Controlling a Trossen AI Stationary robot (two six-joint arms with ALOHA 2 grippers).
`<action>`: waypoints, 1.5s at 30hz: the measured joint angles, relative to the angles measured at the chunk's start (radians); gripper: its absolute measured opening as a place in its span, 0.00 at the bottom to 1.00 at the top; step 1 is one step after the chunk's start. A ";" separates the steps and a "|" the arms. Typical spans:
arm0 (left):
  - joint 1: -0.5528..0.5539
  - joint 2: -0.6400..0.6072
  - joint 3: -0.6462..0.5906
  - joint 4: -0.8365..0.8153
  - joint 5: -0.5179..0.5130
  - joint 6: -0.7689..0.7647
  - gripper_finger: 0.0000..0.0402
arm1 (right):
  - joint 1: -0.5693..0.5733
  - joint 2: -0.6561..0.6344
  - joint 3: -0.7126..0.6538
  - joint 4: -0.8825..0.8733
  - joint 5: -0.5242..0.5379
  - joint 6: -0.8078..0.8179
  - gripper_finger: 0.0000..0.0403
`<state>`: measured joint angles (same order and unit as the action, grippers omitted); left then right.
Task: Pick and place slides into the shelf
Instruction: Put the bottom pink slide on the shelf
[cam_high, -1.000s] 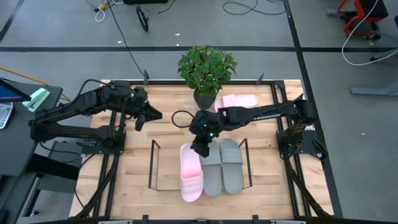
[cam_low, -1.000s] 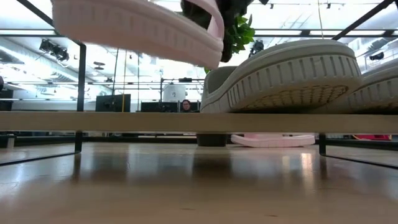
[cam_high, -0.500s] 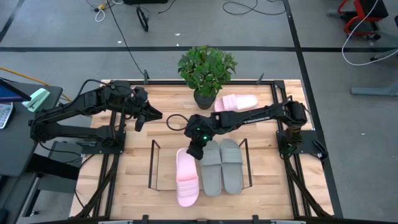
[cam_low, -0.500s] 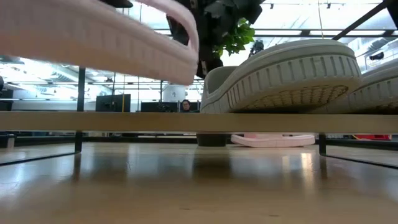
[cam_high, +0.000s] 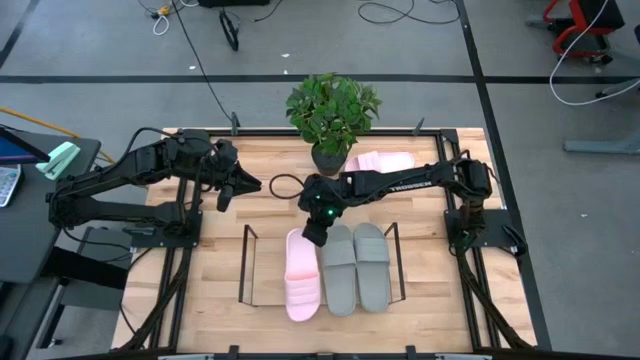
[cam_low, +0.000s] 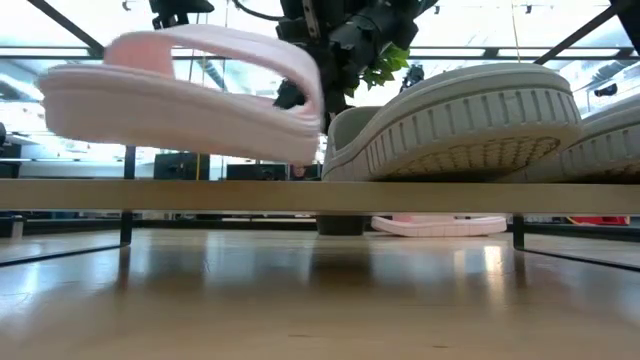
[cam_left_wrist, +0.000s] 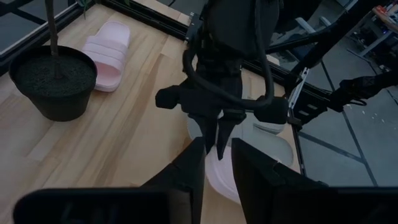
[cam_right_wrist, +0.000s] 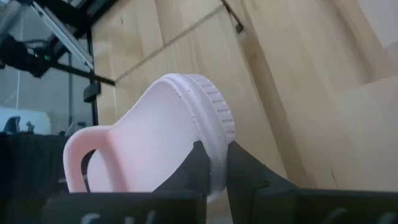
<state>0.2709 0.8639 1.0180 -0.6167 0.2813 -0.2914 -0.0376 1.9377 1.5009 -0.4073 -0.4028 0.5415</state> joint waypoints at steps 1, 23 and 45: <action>0.000 0.000 0.000 0.000 0.000 0.000 0.22 | 0.000 0.000 0.000 -0.011 -0.004 -0.004 0.08; 0.000 0.000 0.000 0.004 0.000 -0.001 0.22 | 0.003 0.000 0.000 -0.040 0.045 -0.035 0.08; 0.000 0.000 0.000 0.004 0.000 -0.001 0.22 | 0.028 -0.001 -0.053 0.017 0.116 -0.041 0.09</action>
<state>0.2707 0.8639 1.0180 -0.6128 0.2810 -0.2924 -0.0093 1.9369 1.4475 -0.3907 -0.2865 0.5007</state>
